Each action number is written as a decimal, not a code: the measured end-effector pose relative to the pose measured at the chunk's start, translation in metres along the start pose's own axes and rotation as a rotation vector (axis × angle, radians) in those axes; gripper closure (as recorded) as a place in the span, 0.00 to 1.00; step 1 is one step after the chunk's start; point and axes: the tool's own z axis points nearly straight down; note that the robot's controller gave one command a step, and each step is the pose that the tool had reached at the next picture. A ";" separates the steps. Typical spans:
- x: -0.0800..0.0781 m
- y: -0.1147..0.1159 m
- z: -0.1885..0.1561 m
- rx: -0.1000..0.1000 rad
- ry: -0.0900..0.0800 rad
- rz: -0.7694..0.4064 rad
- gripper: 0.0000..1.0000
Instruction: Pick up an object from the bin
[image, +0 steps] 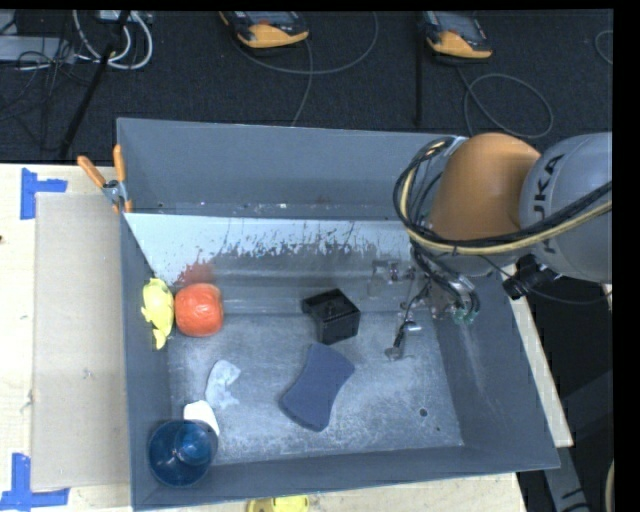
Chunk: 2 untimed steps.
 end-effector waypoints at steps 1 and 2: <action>-0.003 0.013 0.051 -0.002 -0.009 -0.164 1.00; -0.003 0.013 0.051 -0.002 -0.009 -0.164 1.00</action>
Offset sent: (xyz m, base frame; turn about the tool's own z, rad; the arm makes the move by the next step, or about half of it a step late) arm 0.0000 0.0000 0.0000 0.0000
